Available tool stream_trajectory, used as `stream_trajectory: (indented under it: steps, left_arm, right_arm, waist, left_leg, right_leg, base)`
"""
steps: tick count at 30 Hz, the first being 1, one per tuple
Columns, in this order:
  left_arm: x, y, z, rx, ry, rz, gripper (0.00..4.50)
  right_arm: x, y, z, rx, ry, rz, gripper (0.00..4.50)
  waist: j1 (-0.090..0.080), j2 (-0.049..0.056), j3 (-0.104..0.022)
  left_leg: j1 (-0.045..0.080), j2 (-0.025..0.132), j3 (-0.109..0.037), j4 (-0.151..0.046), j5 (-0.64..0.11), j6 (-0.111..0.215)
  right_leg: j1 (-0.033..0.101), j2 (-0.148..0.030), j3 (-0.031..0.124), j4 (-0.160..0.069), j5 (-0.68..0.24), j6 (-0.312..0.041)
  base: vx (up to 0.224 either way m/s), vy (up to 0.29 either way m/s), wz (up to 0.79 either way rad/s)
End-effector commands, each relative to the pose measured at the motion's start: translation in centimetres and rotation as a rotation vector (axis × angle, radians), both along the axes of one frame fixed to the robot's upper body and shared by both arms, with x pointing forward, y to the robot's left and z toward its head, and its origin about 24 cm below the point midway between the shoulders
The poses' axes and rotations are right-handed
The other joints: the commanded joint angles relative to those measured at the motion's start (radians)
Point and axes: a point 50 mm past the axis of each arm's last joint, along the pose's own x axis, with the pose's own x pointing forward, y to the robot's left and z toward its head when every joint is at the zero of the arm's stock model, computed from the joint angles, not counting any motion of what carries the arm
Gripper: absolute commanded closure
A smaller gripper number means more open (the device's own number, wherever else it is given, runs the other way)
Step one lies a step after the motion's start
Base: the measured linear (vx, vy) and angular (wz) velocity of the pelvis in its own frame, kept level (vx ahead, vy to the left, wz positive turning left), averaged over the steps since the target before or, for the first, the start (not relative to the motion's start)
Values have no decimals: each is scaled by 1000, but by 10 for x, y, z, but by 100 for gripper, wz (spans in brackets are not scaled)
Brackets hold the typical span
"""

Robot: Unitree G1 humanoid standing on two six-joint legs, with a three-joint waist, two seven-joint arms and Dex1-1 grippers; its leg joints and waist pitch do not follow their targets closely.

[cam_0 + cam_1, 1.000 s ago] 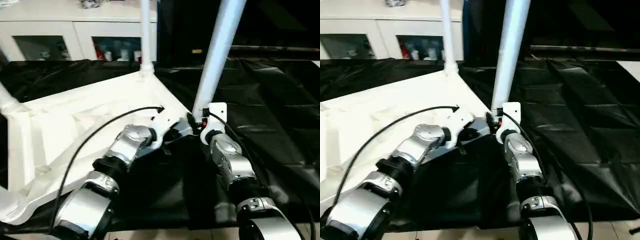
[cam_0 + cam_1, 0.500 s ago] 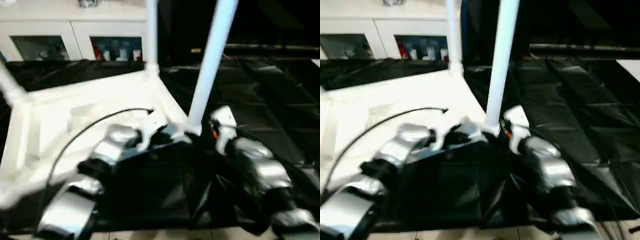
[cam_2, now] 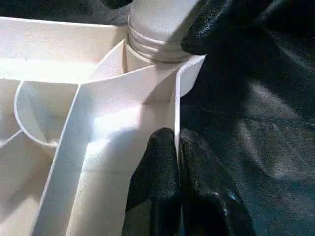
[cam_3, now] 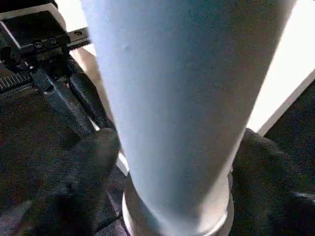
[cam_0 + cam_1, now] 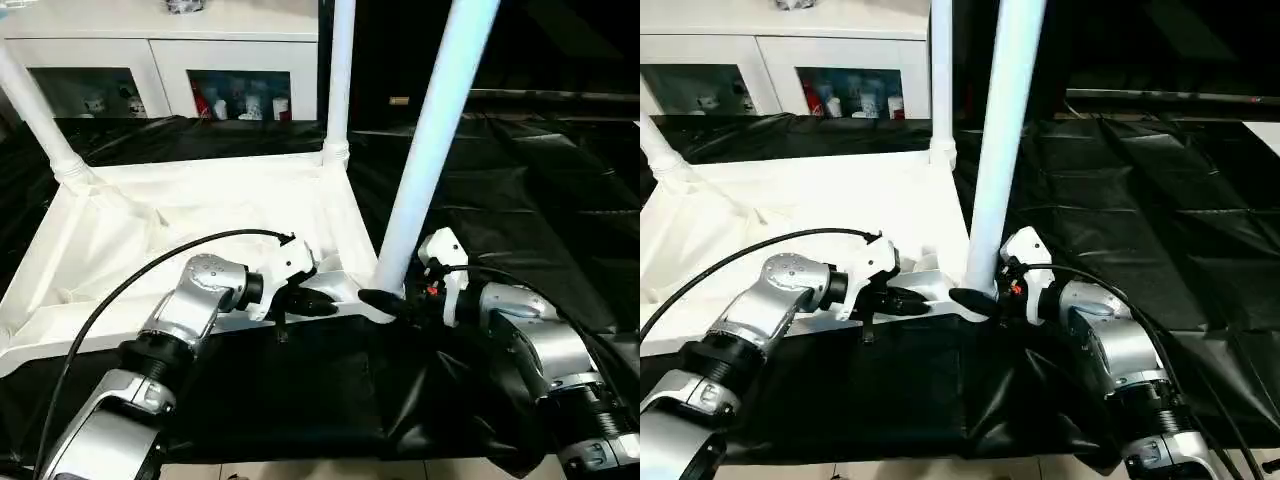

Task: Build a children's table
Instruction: Rotate leg to tighten

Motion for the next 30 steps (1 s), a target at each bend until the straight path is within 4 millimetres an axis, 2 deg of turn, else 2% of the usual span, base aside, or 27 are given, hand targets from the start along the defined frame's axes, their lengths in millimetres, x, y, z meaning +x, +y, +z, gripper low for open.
stream_trajectory:
  steps: [1,13,17,20,22,26,30]
  left_arm:
    - [-5,-9,6,-97,10,-48,450]
    - [-3,-8,6,-94,9,-15,450]
    - [6,-14,2,-70,-35,89,450]
    - [18,-23,0,-46,-71,222,450]
    - [24,-31,-1,-35,-84,294,450]
    - [32,-50,0,-22,-102,398,450]
    - [34,-64,0,-17,-117,439,450]
  right_arm:
    - [0,3,2,5,2,26,120]
    - [-1,2,-6,-17,20,2,218]
    - [8,-1,-22,-20,22,-216,233]
    - [14,7,-35,-3,48,-417,242]
    - [18,15,-38,17,70,-502,245]
    - [26,37,-42,53,108,-645,248]
    - [33,54,-40,100,137,-718,250]
  waist:
    - [0,-19,-62]
    - [-3,-20,-62]
    - [-8,-20,-60]
    - [-11,-19,-56]
    - [-13,-20,-56]
    - [-13,-18,-58]
    - [-16,-17,-61]
  left_leg:
    - [-8,-8,18,-57,-151,71]
    - [-9,-10,18,-56,-147,69]
    - [-6,-11,18,-57,-172,51]
    - [-4,-16,16,-60,-204,28]
    - [-2,-15,16,-61,-216,20]
    - [-2,-17,14,-62,-222,18]
    - [-3,-17,13,-62,-226,18]
  right_leg:
    - [62,-35,27,-71,-203,-212]
    - [64,-34,26,-70,-208,-207]
    - [59,-34,25,-77,-263,-196]
    - [55,-33,24,-86,-349,-166]
    - [52,-32,25,-90,-373,-151]
    - [53,-33,25,-91,-378,-140]
    - [54,-32,25,-88,-322,-154]
  base:
    - [0,0,0]
    - [0,0,0]
    - [0,0,0]
    - [0,0,0]
    - [0,0,0]
    - [0,0,0]
    - [0,0,0]
